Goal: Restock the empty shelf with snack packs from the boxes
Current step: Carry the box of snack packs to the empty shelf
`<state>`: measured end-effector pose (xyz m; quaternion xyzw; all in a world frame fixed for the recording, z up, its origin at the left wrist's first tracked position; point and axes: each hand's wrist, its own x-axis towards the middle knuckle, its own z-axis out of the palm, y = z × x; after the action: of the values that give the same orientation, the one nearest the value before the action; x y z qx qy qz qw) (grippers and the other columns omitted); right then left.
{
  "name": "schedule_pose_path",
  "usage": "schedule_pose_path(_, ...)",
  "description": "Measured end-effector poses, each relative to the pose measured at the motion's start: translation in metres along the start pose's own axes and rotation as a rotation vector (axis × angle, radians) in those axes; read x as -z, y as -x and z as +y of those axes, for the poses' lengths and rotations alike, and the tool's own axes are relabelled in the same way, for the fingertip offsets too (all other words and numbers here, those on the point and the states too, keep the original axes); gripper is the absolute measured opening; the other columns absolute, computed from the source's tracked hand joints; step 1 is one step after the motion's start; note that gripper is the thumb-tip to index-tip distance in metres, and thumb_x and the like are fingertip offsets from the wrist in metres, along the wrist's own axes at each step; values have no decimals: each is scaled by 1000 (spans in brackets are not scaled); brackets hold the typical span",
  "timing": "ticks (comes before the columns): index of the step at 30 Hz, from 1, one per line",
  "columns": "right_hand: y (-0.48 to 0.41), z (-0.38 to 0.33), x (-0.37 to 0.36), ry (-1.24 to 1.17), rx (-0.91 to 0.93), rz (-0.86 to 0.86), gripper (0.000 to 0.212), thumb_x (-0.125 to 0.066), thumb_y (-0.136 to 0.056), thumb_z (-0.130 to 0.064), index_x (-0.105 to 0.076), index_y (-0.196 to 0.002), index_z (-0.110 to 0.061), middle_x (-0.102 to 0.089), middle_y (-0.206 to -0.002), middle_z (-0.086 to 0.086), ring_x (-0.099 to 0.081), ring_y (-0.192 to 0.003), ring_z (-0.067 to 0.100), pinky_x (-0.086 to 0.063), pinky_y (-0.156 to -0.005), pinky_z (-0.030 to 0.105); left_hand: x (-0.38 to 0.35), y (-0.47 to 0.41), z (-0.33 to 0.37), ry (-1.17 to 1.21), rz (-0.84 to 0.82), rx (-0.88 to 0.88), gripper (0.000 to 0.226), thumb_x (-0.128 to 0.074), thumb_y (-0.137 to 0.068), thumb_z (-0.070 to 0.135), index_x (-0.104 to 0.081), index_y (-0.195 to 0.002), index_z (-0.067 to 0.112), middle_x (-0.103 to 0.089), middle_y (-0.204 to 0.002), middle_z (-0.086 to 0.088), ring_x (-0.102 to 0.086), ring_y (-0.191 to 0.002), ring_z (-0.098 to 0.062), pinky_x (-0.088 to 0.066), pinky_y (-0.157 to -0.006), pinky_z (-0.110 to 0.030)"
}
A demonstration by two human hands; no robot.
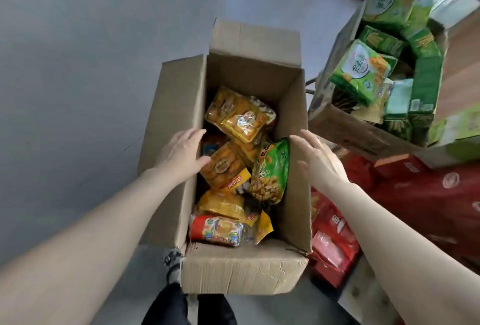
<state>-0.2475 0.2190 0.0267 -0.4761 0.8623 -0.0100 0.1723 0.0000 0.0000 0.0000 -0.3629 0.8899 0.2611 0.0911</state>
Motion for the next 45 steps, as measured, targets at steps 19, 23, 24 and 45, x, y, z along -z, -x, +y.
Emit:
schedule_pose_path(19, -119, 87, -122, 39, -369, 50, 47, -57, -90, -7, -56, -135, -22, -53, -128, 23, -54, -106, 46, -50, -83, 48, -102, -117, -47, -139, -18, 251, 100, -63, -93, 17, 13, -154, 40, -53, -127, -22, -61, -95, -41, -50, -82, -49)
schedule_pose_path(23, -126, 91, -121, 53, -357, -16, 48, -66, -91, -23, -53, -137, -26, -68, -104, 17, -62, -91, 40, -49, -73, 43, -101, -114, -51, -97, 30, 220, 99, -64, -93, 19, 10, -156, 38, -52, -74, -9, -49, -63, -24, -48, -67, -40)
schedule_pose_path(24, -127, 88, -120, 35, -364, -10, 48, -67, -91, -21, -55, -137, -25, -69, -104, 17, -62, -93, 41, -49, -75, 44, -98, -113, -51, -68, 37, 216, 97, -63, -94, 18, 8, -156, 39, -51, -69, -7, -47, -59, -21, -45, -64, -37)
schedule_pose_path(45, -132, -128, -25, 24, -151, 83, 56, -55, -92, -11, -51, -143, -34, -72, -98, 19, -63, -92, 40, -48, -87, 41, -1, 57, -156, 301, 310, 627, 100, -55, -89, 1, -1, -149, 59, -69, -105, -18, -62, -82, -34, -56, -77, -40)
